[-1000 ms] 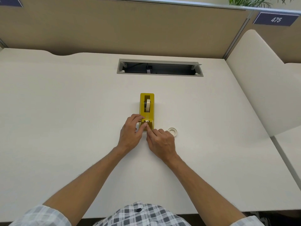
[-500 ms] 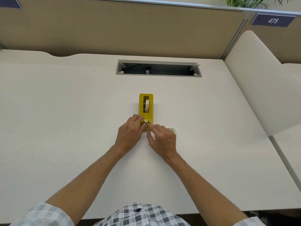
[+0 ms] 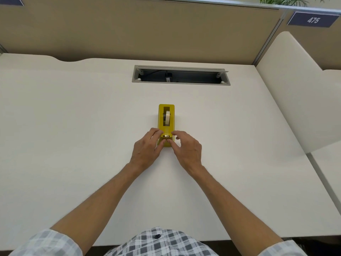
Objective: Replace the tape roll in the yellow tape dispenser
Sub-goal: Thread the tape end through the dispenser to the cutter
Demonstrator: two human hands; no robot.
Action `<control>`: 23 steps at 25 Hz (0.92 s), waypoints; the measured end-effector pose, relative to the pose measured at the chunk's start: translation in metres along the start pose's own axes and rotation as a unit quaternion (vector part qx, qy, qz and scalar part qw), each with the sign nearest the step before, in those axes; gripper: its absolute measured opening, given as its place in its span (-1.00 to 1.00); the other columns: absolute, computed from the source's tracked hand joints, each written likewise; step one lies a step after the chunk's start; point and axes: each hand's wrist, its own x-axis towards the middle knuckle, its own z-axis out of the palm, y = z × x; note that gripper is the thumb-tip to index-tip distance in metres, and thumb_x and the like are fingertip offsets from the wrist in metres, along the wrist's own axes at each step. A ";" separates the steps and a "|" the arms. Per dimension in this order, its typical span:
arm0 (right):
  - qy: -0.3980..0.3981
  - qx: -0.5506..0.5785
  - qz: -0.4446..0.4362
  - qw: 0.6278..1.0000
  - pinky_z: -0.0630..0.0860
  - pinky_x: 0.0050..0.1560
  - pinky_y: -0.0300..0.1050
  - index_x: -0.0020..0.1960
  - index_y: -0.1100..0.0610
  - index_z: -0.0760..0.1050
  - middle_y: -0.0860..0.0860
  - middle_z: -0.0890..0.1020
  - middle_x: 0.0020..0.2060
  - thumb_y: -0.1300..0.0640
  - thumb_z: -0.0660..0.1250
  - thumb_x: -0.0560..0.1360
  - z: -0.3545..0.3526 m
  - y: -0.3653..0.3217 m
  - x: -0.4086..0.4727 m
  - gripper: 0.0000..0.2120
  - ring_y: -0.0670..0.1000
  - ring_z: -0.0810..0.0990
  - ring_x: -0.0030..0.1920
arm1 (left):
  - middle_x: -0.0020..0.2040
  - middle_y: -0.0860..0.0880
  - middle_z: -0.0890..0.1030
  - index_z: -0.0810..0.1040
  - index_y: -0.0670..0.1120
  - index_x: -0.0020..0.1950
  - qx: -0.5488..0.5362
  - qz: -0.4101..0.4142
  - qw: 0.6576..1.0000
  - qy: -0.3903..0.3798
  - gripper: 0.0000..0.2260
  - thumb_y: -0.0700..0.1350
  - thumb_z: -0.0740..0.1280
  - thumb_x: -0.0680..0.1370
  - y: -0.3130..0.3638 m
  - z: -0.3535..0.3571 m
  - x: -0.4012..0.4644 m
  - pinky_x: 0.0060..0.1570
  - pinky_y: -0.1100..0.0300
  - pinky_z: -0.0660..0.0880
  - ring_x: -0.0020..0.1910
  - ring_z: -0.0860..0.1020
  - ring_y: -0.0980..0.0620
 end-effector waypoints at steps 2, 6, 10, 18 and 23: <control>-0.006 -0.014 -0.023 1.000 0.59 -0.17 -0.06 0.19 0.10 0.61 0.00 0.71 0.02 0.00 0.40 0.53 -0.001 0.001 0.001 -0.71 0.03 0.68 -0.05 | 0.16 -0.05 0.56 0.52 -0.14 0.23 0.000 -0.001 1.000 -0.001 -0.69 0.03 0.27 0.60 0.000 -0.001 0.000 -0.30 0.17 0.61 -0.07 0.61 0.00; -0.010 -0.010 -0.044 0.999 0.60 -0.15 -0.04 0.20 0.14 0.61 0.03 0.72 0.04 0.05 0.40 0.54 0.000 0.003 0.001 -0.72 0.06 0.69 -0.05 | 0.15 -0.05 0.57 0.53 -0.14 0.22 0.003 -0.006 1.000 0.004 -0.70 0.02 0.26 0.60 0.003 -0.002 0.000 -0.31 0.18 0.58 -0.07 0.61 0.00; -0.009 -0.004 -0.060 0.998 0.62 -0.10 -0.07 0.20 0.17 0.60 0.06 0.71 0.06 0.09 0.42 0.53 0.000 0.004 -0.002 -0.72 0.06 0.69 -0.02 | 0.16 -0.06 0.58 0.53 -0.14 0.23 -0.002 -0.009 1.000 0.003 -0.71 0.00 0.28 0.59 0.003 -0.001 -0.003 -0.28 0.16 0.61 -0.04 0.61 0.00; 0.007 -0.018 -0.069 0.997 0.61 -0.18 -0.10 0.18 0.17 0.61 0.06 0.72 0.04 0.09 0.45 0.50 0.000 0.002 -0.005 -0.71 0.07 0.71 -0.07 | 0.18 -0.06 0.57 0.52 -0.15 0.25 -0.006 -0.010 1.000 -0.011 -0.71 -0.03 0.31 0.59 0.003 -0.003 -0.004 -0.23 0.13 0.62 -0.01 0.61 -0.02; 0.010 -0.030 -0.066 0.997 0.60 -0.23 -0.10 0.14 0.17 0.63 0.07 0.73 -0.02 0.02 0.48 0.47 -0.001 0.001 -0.004 -0.69 0.08 0.71 -0.11 | 0.21 -0.05 0.55 0.50 -0.14 0.27 -0.021 -0.009 0.999 -0.022 -0.69 -0.05 0.33 0.57 0.004 -0.008 -0.004 -0.24 0.16 0.59 0.00 0.60 -0.02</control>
